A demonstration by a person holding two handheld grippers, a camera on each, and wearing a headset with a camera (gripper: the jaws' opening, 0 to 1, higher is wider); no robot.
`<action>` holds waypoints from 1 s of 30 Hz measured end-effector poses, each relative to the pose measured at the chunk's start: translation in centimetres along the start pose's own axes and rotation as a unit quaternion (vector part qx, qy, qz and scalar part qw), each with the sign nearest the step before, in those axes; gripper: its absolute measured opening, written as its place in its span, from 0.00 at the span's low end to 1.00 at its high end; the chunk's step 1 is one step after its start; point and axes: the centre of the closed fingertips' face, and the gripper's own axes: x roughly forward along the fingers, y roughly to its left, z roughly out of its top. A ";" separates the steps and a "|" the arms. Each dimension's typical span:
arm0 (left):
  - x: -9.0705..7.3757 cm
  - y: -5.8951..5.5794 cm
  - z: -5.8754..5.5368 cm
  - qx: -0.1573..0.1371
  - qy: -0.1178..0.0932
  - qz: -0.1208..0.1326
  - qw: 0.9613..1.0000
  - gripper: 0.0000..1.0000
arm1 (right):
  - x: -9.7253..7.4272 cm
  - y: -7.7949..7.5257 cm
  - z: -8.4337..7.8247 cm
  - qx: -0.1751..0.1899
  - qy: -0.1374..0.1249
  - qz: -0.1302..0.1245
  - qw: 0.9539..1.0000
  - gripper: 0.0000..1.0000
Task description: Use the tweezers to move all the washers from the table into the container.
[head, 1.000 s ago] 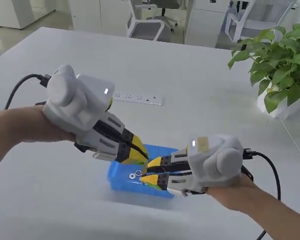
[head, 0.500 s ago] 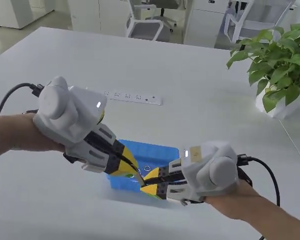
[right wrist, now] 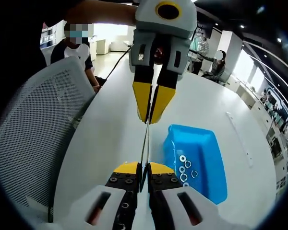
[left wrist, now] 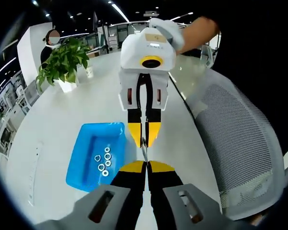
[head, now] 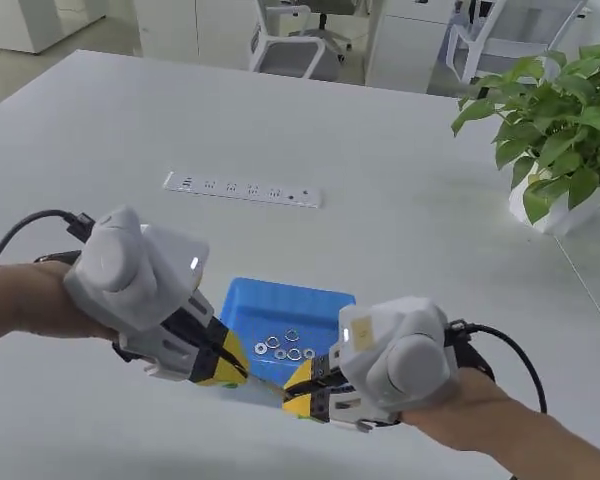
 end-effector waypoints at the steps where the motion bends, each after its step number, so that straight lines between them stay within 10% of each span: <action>1: 0.1 0.0 -0.2 -0.001 0.003 0.000 1.000 0.05 | 0.2 0.1 -0.2 -0.001 0.004 0.002 1.000 0.07; 30: 5.8 -1.6 -7.6 -0.040 0.099 -0.004 0.994 0.05 | 3.3 2.9 -4.2 0.006 0.071 0.064 0.995 0.10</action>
